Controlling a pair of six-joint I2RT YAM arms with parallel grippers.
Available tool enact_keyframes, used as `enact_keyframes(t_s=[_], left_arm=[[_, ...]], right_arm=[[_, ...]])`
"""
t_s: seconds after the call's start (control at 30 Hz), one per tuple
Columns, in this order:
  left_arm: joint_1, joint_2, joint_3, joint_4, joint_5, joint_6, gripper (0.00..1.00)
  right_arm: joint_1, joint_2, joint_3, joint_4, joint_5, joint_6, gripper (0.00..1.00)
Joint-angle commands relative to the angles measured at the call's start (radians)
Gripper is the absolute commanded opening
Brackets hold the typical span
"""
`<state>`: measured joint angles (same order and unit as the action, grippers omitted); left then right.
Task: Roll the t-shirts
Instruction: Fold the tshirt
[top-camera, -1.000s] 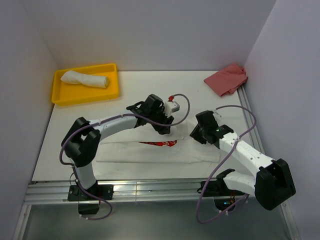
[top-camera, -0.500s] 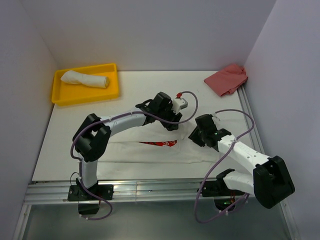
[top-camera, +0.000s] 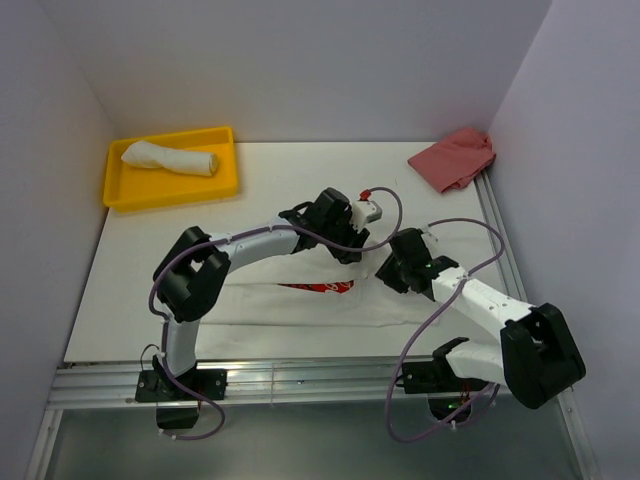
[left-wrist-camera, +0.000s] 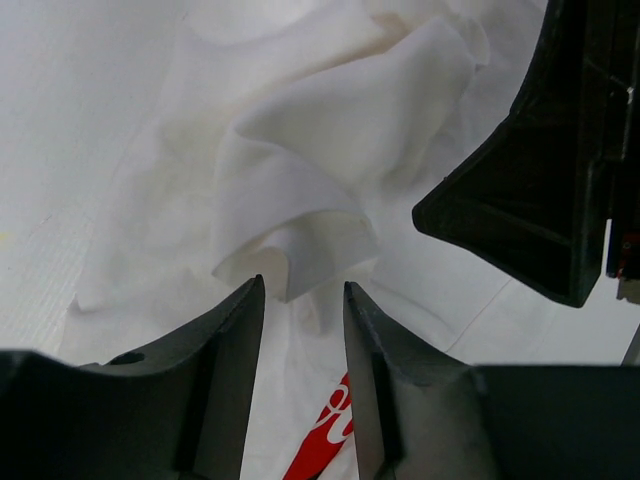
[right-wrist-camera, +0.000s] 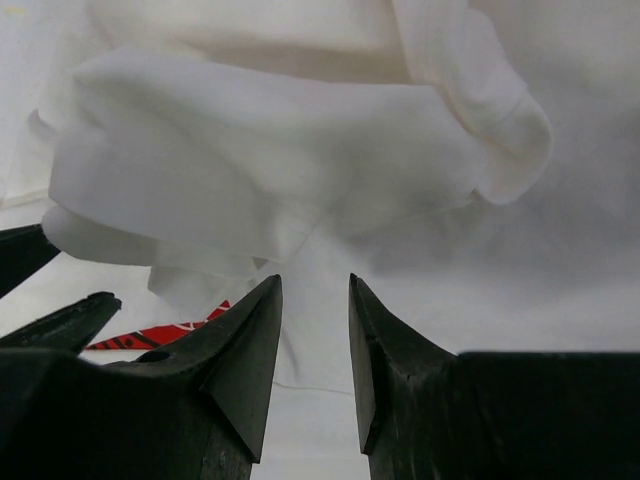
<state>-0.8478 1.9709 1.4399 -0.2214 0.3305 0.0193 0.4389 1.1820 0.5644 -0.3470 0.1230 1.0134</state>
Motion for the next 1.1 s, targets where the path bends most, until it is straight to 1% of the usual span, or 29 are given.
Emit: enact_keyframes(t_s=[0.0, 0.03, 0.13, 0.27, 0.43, 0.47, 0.77, 0.93, 1.07], left_arm=[[-0.01, 0.017, 0.057, 0.033, -0.004, -0.005, 0.4], [-0.01, 0.02, 0.059, 0.031, 0.001, -0.005, 0.36], [-0.01, 0.023, 0.06, 0.031, -0.001, -0.004, 0.31], [-0.01, 0.025, 0.071, 0.022, -0.008, 0.005, 0.2], [-0.01, 0.026, 0.086, 0.013, -0.022, 0.014, 0.11], [-0.01, 0.028, 0.088, 0.008, -0.025, 0.018, 0.08], [-0.01, 0.028, 0.094, -0.006, -0.038, 0.034, 0.0], [-0.01, 0.026, 0.09, -0.013, -0.057, 0.048, 0.0], [-0.01, 0.026, 0.085, -0.013, -0.054, 0.053, 0.0]], right_arm=[[0.004, 0.018, 0.012, 0.042, 0.006, 0.004, 0.41], [0.004, 0.03, 0.012, 0.054, -0.003, 0.002, 0.41], [0.006, 0.059, 0.022, 0.065, -0.011, 0.001, 0.41], [0.009, 0.09, 0.031, 0.08, -0.016, 0.004, 0.44], [0.011, 0.126, 0.043, 0.092, -0.02, 0.011, 0.47], [0.012, 0.128, 0.043, 0.098, -0.02, 0.013, 0.47], [0.014, 0.149, 0.06, 0.112, -0.009, 0.047, 0.46], [0.012, 0.143, 0.055, 0.124, -0.008, 0.065, 0.43], [0.014, 0.168, 0.063, 0.138, -0.017, 0.076, 0.43]])
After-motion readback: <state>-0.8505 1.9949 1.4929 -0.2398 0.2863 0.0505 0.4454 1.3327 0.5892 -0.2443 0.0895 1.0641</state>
